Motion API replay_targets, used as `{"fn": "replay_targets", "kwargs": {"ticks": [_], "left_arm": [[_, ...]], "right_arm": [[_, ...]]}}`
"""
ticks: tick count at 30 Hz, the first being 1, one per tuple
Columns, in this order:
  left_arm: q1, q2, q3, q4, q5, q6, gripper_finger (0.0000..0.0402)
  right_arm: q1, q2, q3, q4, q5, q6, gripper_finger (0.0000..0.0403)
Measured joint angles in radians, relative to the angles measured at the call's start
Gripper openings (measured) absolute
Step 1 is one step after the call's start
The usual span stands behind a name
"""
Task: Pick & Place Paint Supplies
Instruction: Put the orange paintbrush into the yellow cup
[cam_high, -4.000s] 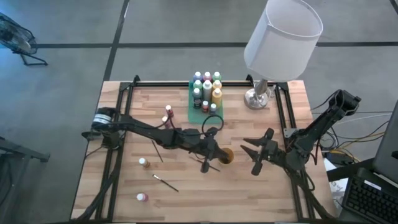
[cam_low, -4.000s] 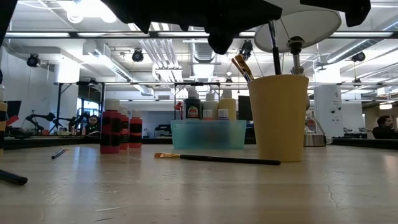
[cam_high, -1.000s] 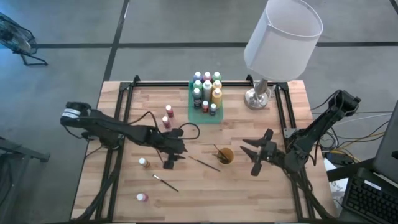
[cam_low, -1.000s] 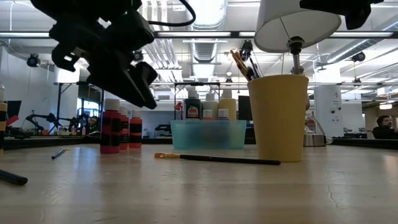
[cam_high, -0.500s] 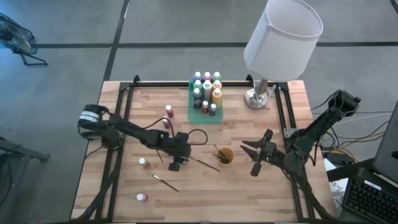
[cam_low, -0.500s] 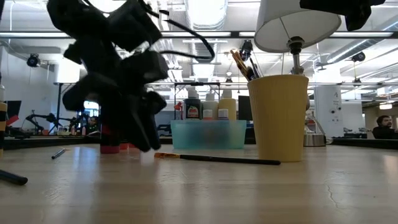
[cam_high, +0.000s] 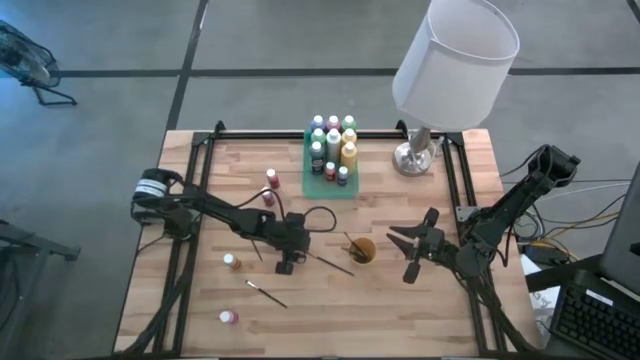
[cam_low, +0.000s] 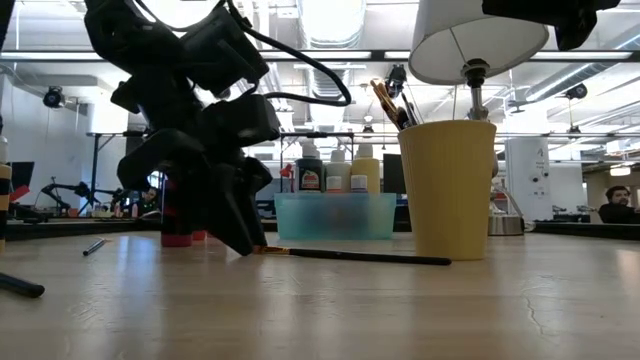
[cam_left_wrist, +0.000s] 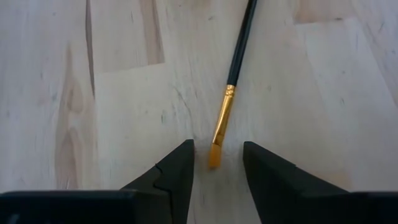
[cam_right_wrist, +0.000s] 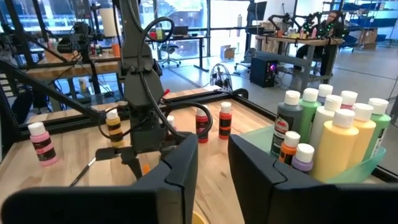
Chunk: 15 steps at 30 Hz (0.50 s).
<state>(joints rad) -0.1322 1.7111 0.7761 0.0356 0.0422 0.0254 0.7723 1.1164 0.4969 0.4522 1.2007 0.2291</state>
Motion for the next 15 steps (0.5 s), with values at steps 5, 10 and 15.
{"fn": "replay_targets", "kwargs": {"ticks": [5, 10, 15], "left_arm": [[0.0, 0.001, 0.0, -0.006, -0.004, -0.015, 0.012], [0.0, 0.001, -0.001, -0.007, -0.005, -0.022, 0.0076], [0.0, 0.002, -0.001, -0.008, -0.007, -0.023, 0.0034]], "right_arm": [[0.0, 0.0, 0.0, 0.0, 0.0, 0.0, 0.0104], [0.0, 0.0, 0.0, 0.0, 0.0, 0.0, 0.012], [0.0, 0.0, 0.0, 0.0, 0.0, 0.0, 0.0134]]}}
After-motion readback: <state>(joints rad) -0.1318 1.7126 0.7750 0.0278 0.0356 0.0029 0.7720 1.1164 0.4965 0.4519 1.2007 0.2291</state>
